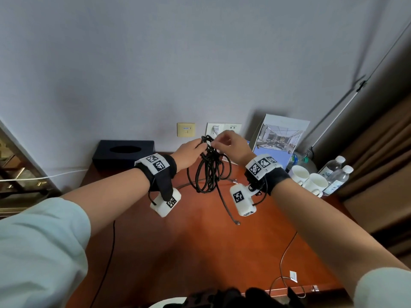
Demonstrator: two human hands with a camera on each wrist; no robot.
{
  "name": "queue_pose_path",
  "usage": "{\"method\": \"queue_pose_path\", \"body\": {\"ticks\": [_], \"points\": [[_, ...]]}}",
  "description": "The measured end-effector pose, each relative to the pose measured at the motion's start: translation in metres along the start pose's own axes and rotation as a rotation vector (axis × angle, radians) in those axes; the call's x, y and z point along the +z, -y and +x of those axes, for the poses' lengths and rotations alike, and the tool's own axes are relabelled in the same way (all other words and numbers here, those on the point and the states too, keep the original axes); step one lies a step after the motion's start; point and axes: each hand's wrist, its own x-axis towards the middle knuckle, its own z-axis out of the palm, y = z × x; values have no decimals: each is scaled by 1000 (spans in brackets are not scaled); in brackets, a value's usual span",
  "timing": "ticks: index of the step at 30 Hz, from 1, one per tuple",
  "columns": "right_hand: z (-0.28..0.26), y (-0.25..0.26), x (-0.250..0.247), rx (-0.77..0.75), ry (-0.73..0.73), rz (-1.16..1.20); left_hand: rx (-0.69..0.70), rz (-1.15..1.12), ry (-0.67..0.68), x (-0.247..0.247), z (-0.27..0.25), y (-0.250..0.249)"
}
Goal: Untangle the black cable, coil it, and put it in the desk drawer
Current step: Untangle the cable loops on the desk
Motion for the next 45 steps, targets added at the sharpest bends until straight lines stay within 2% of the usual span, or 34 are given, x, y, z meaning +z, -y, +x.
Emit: {"method": "queue_pose_path", "body": {"ticks": [4,10,13,15,17,19,20,22,24,26,28,29,31,34,38,40,42,45], "points": [[-7,7,7,-176,72,-239,-78,-132,-46,-1,2,1],[-3,19,9,-285,115,-547,-61,-42,-21,-2,-1,-8],[-3,24,8,-257,12,-567,-91,-112,-100,-13,1,-9],[-3,24,5,-165,-142,-377,-164,-261,-145,-23,1,-8],[0,19,0,55,-280,53,-223,-394,-163,-31,-1,-8],[7,8,0,280,-306,456,-244,-446,-170,-34,-2,-10],[10,4,1,343,-289,521,-256,-451,-176,-35,-2,-11],[10,5,3,350,-221,383,-280,-418,-182,-34,-2,-14],[3,15,-1,217,-119,48,-274,-322,-161,-32,-4,-20],[-3,27,-5,49,-19,-315,-211,-143,-138,-28,-5,-23],[-7,42,-3,-16,125,-515,-150,41,-149,-25,-9,-28],[-6,45,0,-10,176,-542,-128,99,-165,-23,-9,-28],[-4,44,4,26,176,-413,-119,73,-189,-24,-9,-27],[4,27,-4,124,-71,0,-143,-58,-242,-30,-9,-19],[18,-6,-24,393,-416,882,-232,-220,-312,-39,-11,8],[17,-19,-33,509,-471,1170,-252,-269,-325,-39,-13,16],[15,-32,-35,601,-430,1145,-240,-240,-322,-37,-13,17],[17,-38,-29,603,-342,871,-218,-83,-303,-34,-12,13]]}}
